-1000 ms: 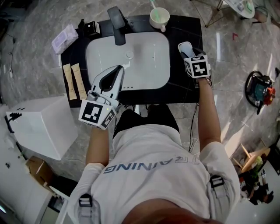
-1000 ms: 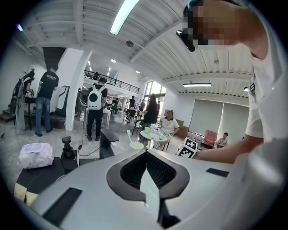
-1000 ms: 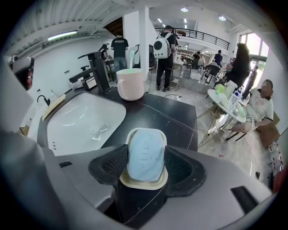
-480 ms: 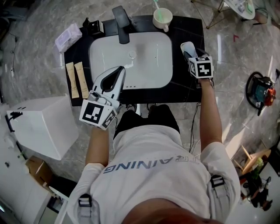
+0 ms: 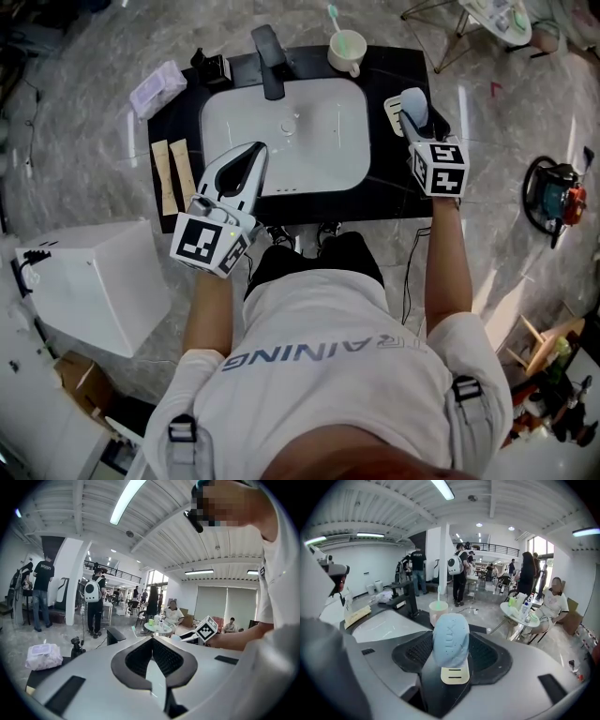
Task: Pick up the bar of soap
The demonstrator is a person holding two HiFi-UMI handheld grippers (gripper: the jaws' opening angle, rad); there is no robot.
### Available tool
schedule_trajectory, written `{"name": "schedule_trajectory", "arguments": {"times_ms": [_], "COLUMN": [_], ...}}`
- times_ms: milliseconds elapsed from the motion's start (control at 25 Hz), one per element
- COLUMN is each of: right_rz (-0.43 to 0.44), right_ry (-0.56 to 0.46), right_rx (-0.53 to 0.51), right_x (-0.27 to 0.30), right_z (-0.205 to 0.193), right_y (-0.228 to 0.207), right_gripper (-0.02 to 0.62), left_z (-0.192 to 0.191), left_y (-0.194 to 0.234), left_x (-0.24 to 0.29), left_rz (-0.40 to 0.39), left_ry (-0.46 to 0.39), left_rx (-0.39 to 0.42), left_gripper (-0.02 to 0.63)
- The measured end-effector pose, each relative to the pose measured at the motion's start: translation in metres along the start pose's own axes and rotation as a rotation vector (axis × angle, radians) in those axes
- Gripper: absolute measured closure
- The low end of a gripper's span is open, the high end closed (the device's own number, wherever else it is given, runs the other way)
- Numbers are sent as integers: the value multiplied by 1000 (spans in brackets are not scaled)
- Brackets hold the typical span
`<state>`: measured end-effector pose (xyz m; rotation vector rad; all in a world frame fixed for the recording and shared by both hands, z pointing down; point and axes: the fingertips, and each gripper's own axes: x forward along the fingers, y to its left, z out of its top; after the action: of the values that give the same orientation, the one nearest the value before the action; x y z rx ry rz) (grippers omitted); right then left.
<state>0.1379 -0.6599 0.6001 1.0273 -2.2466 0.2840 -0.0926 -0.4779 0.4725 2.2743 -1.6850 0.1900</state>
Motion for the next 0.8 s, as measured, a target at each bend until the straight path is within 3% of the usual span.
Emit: {"name": "schedule_trajectory", "arguments": {"times_ms": [440, 800], "right_rz": [-31, -48], "right_ry": [-284, -465], "right_rx": [25, 17], "right_x": [-108, -185], "right_z": [95, 139], "right_y": [49, 92], "right_gripper": [347, 347], "left_z": [46, 81], "left_y": [6, 3], "left_x": [-35, -65], "left_rz": [-40, -74], "left_ry": [-98, -182], "left_rx": [64, 118], "left_gripper": [597, 597]}}
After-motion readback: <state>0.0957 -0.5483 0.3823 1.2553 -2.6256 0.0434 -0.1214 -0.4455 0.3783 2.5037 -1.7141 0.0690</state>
